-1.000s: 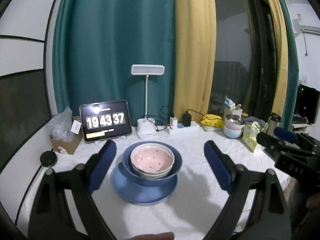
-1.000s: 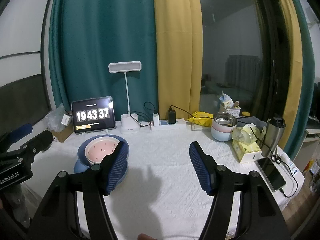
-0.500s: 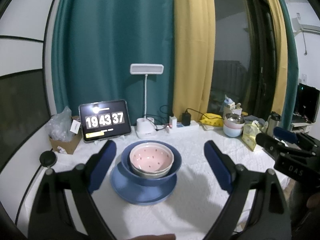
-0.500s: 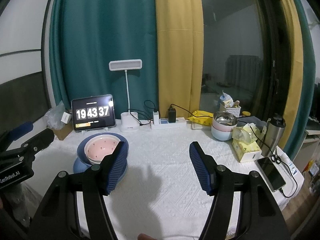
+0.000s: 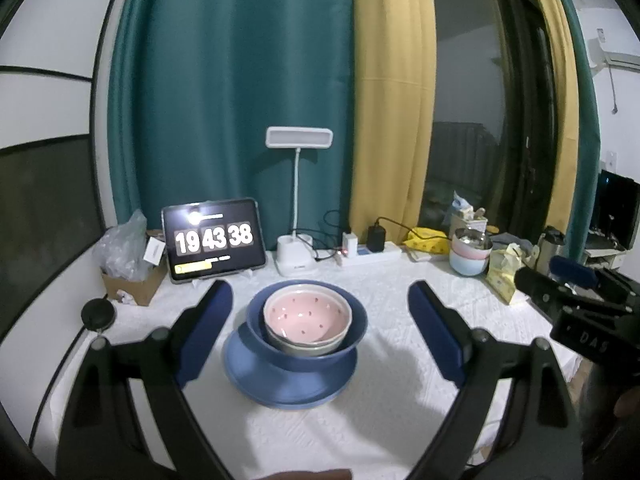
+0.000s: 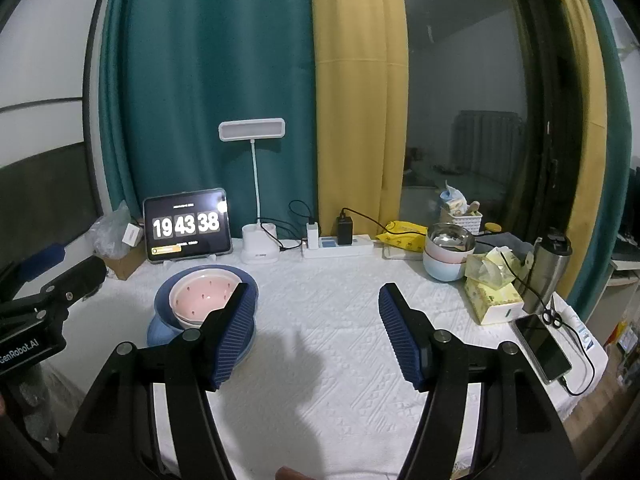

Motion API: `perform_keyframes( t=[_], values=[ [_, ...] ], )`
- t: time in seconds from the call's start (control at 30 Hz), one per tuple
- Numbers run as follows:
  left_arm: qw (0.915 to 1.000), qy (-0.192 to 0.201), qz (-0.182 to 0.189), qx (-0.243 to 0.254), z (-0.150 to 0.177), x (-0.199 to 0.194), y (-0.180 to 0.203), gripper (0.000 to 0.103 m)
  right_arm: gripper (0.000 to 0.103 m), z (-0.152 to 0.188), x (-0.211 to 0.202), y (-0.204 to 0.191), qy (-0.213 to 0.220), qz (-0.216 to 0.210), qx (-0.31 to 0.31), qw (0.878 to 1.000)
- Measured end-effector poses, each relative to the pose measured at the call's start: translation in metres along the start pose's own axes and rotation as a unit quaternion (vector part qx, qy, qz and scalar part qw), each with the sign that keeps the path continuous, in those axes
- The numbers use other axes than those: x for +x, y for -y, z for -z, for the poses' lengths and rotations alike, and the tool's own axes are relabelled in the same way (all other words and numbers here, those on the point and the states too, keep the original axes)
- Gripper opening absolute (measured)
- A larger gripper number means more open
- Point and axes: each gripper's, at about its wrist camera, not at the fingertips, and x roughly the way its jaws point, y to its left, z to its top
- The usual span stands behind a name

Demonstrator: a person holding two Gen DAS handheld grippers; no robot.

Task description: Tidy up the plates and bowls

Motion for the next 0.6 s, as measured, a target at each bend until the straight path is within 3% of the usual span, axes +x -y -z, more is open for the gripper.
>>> perform_keyframes(
  t=[0.6],
  values=[
    [1.0000, 0.000, -0.001, 0.000, 0.0002, -0.0001, 0.0005, 0.090, 0.068, -0.0003, 0.0009, -0.0010, -0.001, 0.000, -0.002, 1.000]
  ],
)
